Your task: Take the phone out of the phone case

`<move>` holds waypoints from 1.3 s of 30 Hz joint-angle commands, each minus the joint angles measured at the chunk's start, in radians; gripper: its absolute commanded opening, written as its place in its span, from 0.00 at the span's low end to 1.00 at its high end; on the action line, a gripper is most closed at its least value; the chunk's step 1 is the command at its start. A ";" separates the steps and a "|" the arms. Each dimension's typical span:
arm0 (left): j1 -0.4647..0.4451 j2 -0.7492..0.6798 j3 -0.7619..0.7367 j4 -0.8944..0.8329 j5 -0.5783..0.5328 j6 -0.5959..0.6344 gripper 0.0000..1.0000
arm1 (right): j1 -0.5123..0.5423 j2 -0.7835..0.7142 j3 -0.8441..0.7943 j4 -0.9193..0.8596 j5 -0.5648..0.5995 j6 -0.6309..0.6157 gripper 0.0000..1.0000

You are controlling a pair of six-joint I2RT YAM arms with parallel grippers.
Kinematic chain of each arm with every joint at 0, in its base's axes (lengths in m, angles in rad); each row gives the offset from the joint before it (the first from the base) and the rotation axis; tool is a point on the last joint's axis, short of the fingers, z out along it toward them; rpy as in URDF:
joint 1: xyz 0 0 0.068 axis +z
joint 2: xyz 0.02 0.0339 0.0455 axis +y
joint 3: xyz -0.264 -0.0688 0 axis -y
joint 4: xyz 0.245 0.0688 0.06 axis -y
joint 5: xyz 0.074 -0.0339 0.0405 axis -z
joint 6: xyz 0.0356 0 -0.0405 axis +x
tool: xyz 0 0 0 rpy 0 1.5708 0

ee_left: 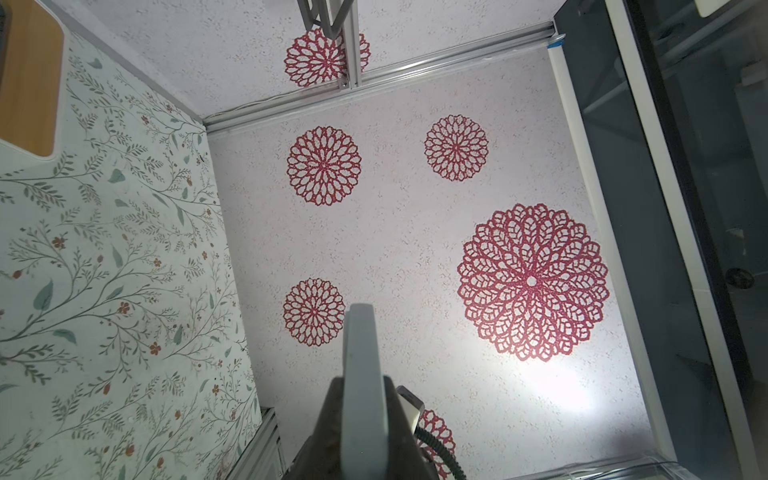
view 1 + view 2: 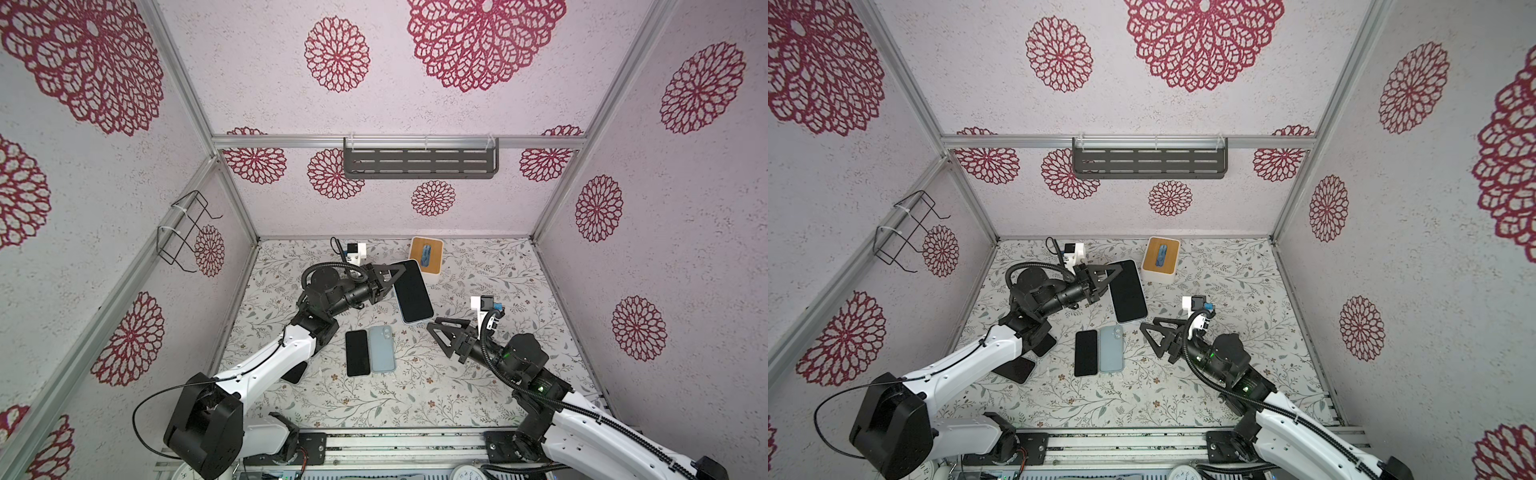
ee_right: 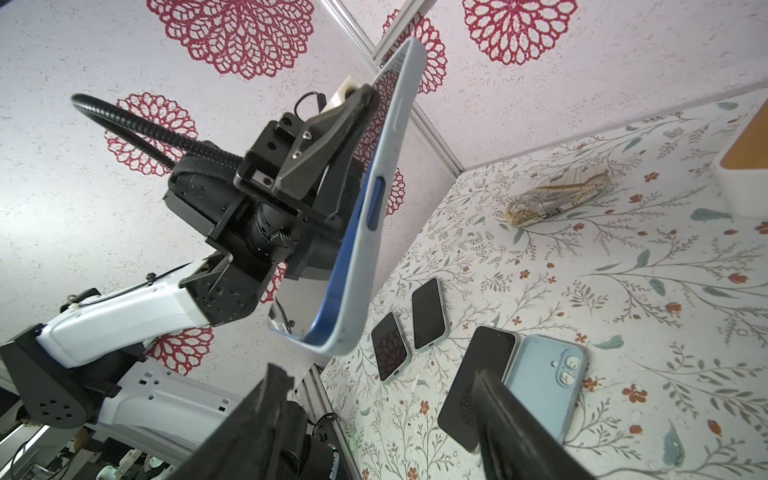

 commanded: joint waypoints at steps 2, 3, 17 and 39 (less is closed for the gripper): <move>0.005 -0.026 -0.007 0.116 -0.015 -0.047 0.00 | 0.000 0.014 0.001 0.121 -0.011 0.050 0.72; 0.005 -0.026 -0.007 0.116 -0.014 -0.045 0.00 | 0.000 0.016 -0.003 0.136 -0.013 0.055 0.72; 0.004 -0.024 -0.010 0.138 -0.017 -0.049 0.00 | -0.008 0.029 -0.017 0.162 0.001 0.066 0.70; -0.005 0.000 -0.012 0.177 -0.024 -0.050 0.00 | -0.016 0.063 -0.039 0.261 -0.020 0.109 0.69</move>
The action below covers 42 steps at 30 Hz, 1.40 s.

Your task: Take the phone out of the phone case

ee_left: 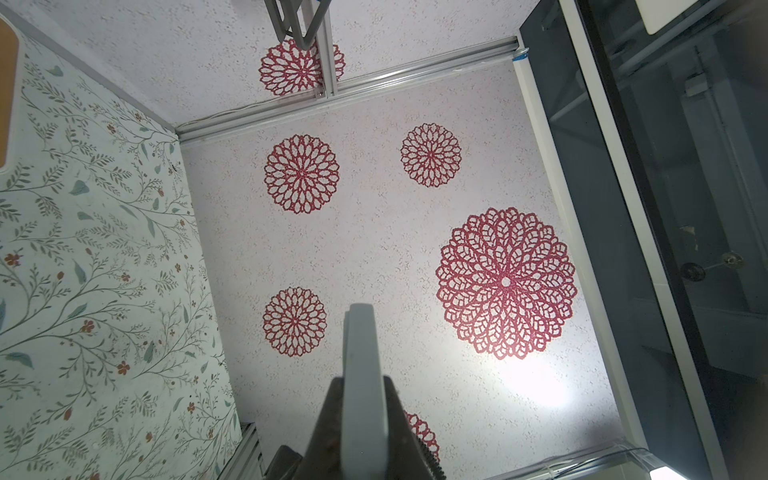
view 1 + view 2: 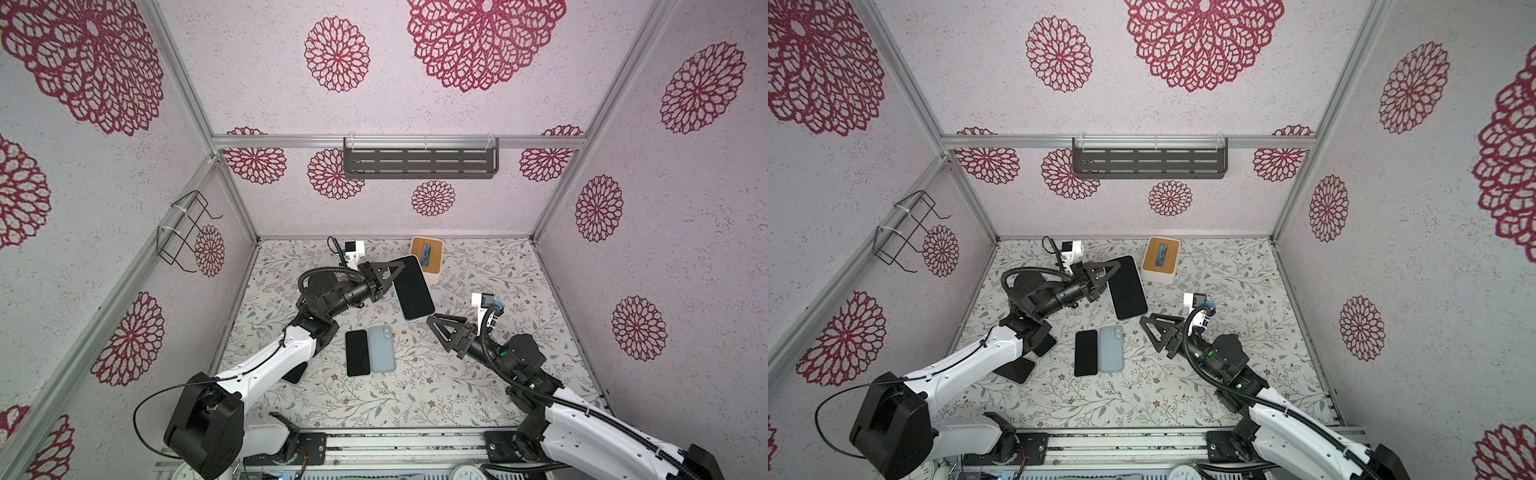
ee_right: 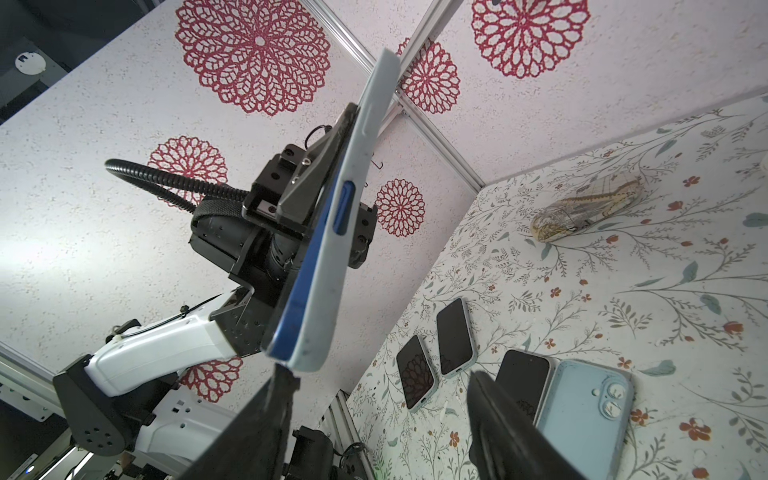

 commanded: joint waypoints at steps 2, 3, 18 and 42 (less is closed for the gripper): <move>-0.004 0.001 0.002 0.096 -0.010 -0.016 0.00 | -0.004 -0.001 -0.002 0.078 -0.009 0.017 0.69; -0.004 0.001 0.002 0.097 -0.010 -0.015 0.00 | -0.004 0.000 -0.004 0.080 -0.009 0.017 0.68; -0.020 0.018 0.008 0.119 -0.011 -0.014 0.00 | -0.019 0.017 -0.002 0.139 -0.018 0.031 0.69; -0.052 0.027 0.021 0.157 -0.035 -0.025 0.00 | -0.073 0.093 -0.050 0.285 -0.043 0.119 0.66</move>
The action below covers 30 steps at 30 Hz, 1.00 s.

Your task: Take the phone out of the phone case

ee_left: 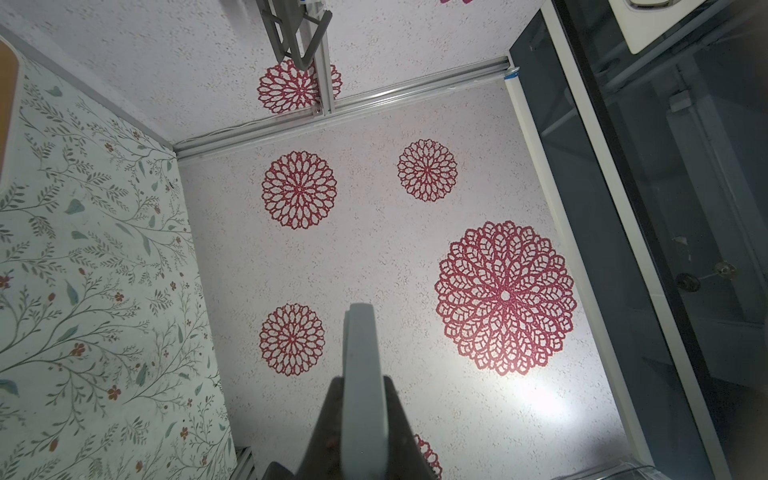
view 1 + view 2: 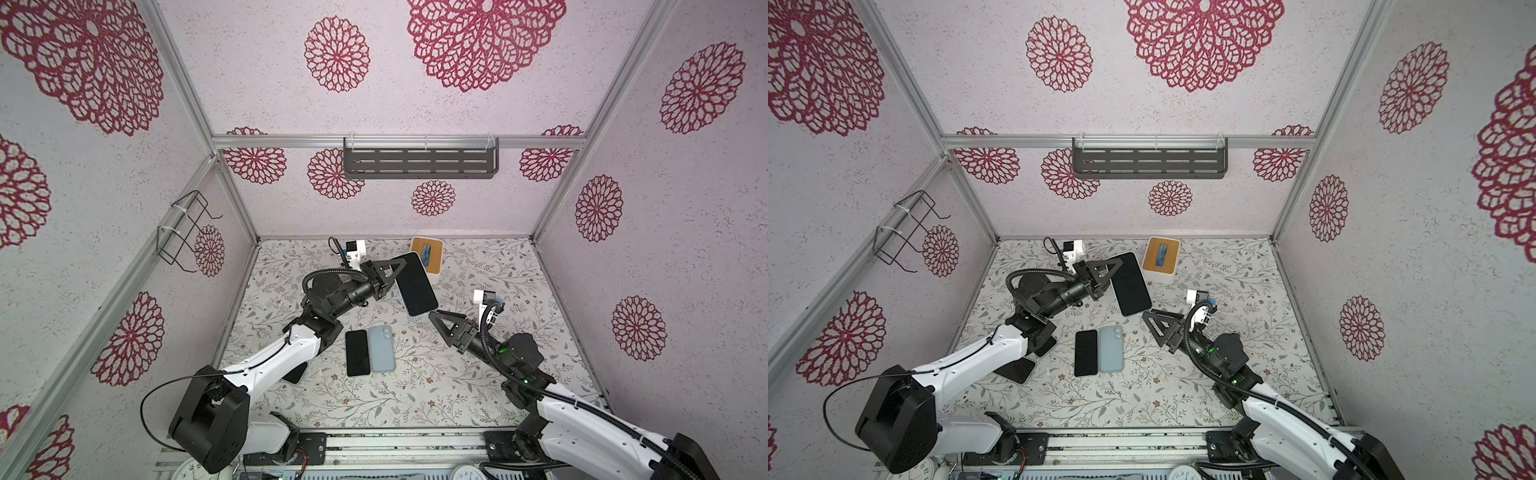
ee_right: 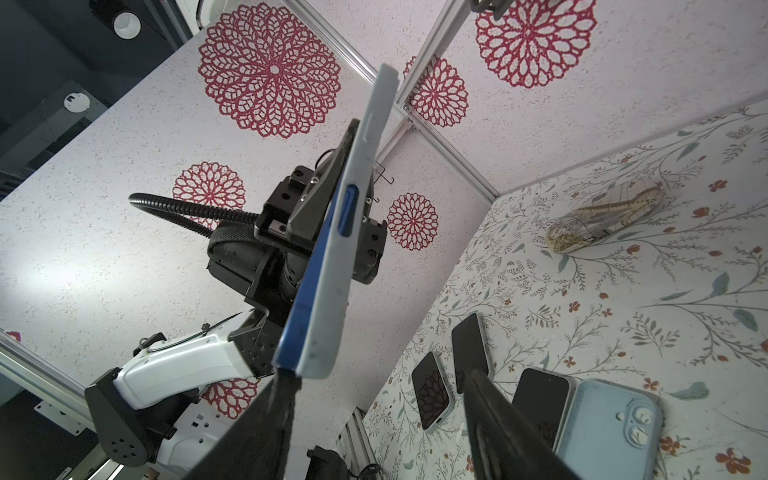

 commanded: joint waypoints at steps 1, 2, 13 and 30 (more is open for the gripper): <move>-0.023 -0.008 0.022 0.102 0.015 -0.022 0.00 | -0.014 0.007 -0.005 0.084 0.010 0.039 0.65; -0.025 -0.008 0.022 0.108 0.015 -0.022 0.00 | -0.015 0.011 -0.008 0.090 0.009 0.041 0.65; -0.053 0.009 0.019 0.141 0.019 -0.022 0.00 | -0.030 0.046 0.011 0.123 -0.010 0.058 0.64; -0.076 0.019 0.016 0.138 0.019 -0.005 0.00 | -0.061 0.101 0.014 0.190 -0.036 0.106 0.47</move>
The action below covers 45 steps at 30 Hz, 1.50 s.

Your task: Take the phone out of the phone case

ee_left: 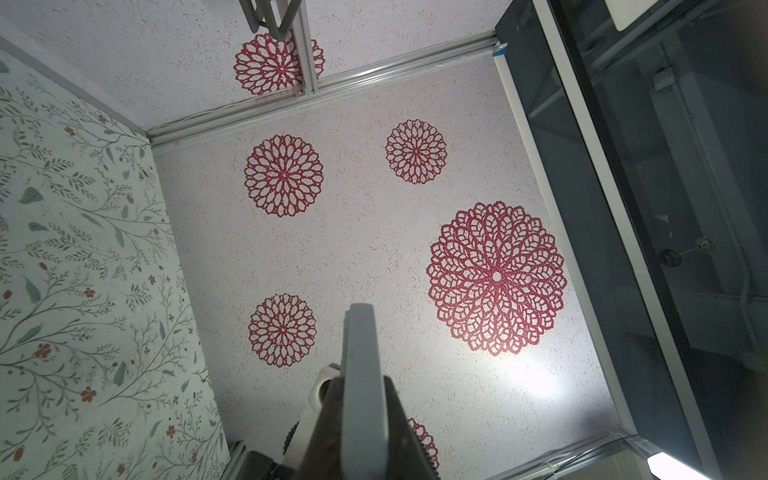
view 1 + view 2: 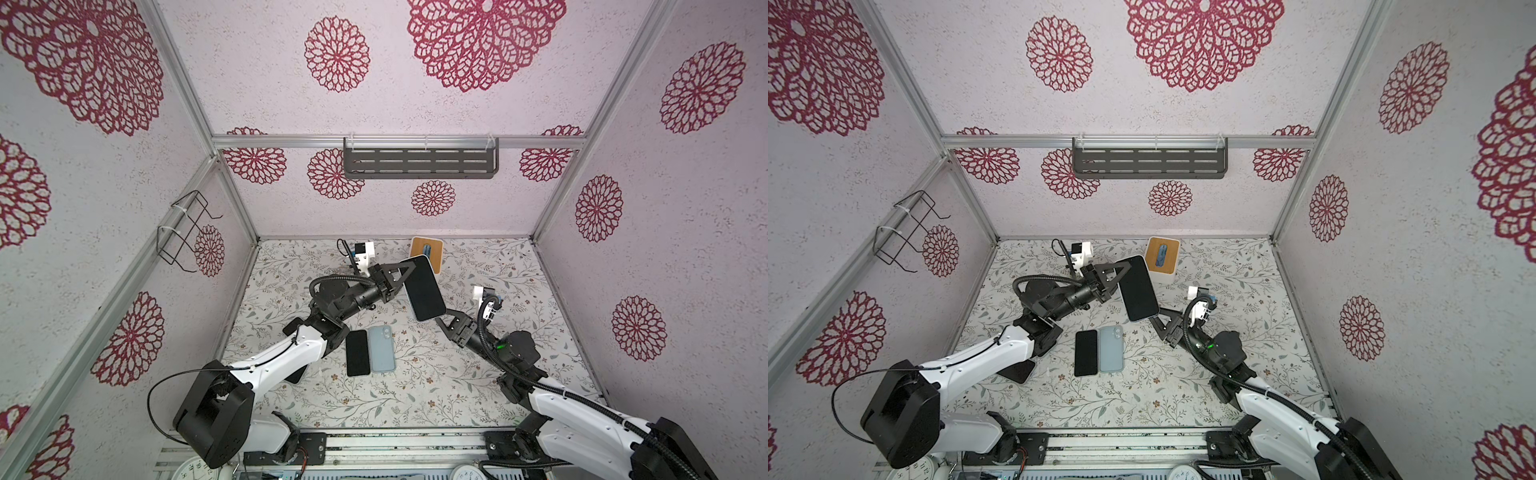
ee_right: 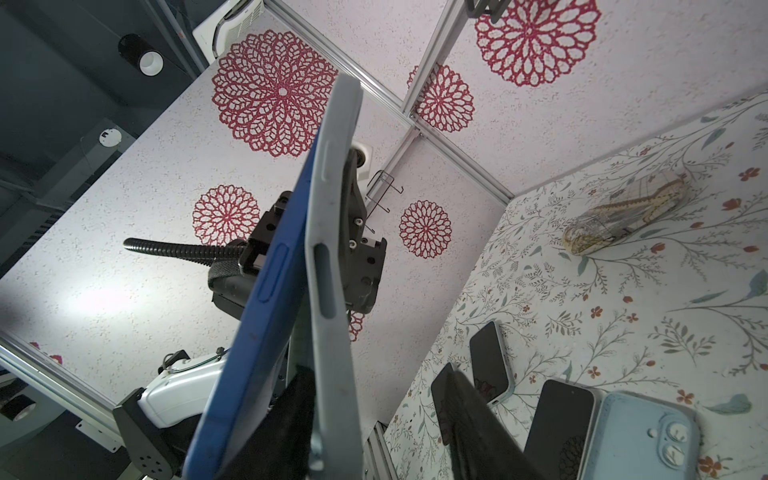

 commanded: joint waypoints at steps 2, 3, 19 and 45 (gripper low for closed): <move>-0.015 -0.008 0.010 0.070 0.031 -0.019 0.00 | -0.015 -0.004 0.021 0.039 -0.001 0.016 0.42; -0.015 -0.003 0.008 0.068 0.029 -0.021 0.00 | -0.015 -0.009 0.019 0.037 -0.001 0.019 0.39; -0.048 0.041 -0.047 -0.048 -0.054 0.048 0.53 | -0.015 -0.094 -0.042 -0.011 -0.012 0.076 0.00; -0.206 -0.141 0.003 -0.706 -0.312 0.799 0.91 | -0.015 -0.184 -0.135 -0.372 0.098 0.170 0.00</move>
